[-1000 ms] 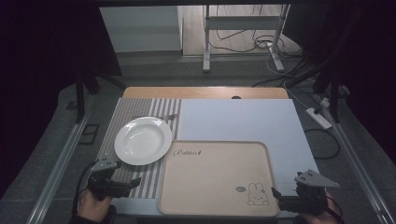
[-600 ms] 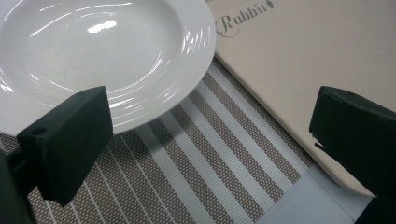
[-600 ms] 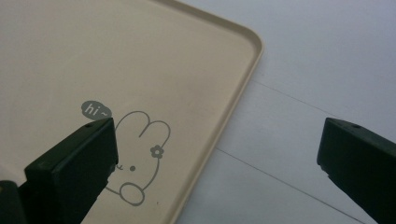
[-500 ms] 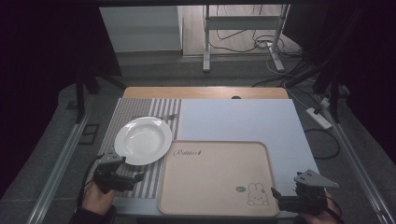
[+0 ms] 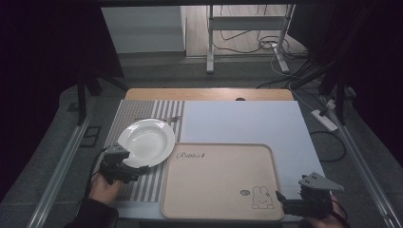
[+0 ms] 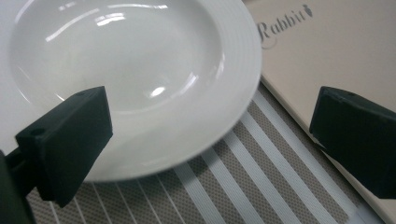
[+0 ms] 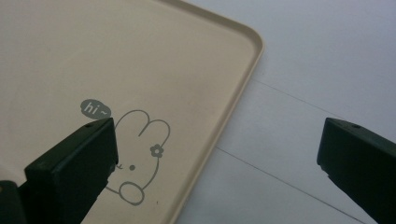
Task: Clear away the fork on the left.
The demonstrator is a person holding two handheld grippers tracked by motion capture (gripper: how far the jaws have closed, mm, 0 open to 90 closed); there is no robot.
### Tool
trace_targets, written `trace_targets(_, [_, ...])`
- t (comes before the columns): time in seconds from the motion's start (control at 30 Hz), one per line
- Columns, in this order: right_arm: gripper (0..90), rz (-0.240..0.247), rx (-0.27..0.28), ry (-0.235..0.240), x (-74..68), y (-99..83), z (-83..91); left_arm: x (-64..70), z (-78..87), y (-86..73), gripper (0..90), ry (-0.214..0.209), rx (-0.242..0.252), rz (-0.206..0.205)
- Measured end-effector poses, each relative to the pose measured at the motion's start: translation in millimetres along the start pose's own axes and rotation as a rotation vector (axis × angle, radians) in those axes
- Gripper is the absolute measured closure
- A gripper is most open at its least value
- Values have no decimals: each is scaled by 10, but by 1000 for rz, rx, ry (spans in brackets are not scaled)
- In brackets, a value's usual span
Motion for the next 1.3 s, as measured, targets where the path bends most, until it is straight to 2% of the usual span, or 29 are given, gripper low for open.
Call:
trace_targets(0.27, [0, 0, -2, 1, 0, 0, -4, -101, -122, 137, 0, -3, 2, 4])
trace_targets(0.5, [0, 0, -3, 1, 0, 0, -5, -238, -263, 262, 0, -2, -18, 17])
trace_targets(0.73, [0, 1, -5, 1, -1, 0, -6, -301, -366, 338, 0, -2, -29, 3])
trace_targets(1.1, [0, 6, -13, 5, -4, -1, -9, -443, -507, 504, 0, -11, -14, -5])
trace_targets(1.2, [0, 7, -15, 4, -5, -1, -12, -499, -568, 550, 0, -14, -42, 4])
trace_targets(1.3, [0, 8, -15, 3, -7, -1, -15, -536, -600, 600, 0, -20, -37, 5])
Point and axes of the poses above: each handheld gripper's, and its own axes: z roughly backward along the jaws, y roughly out of its top, x roughly to its right, the point moved 4 cm from there along -z, roughly forward along the jaws, and after that the axes turned 4 degrees about z, right-handed, at the moved point
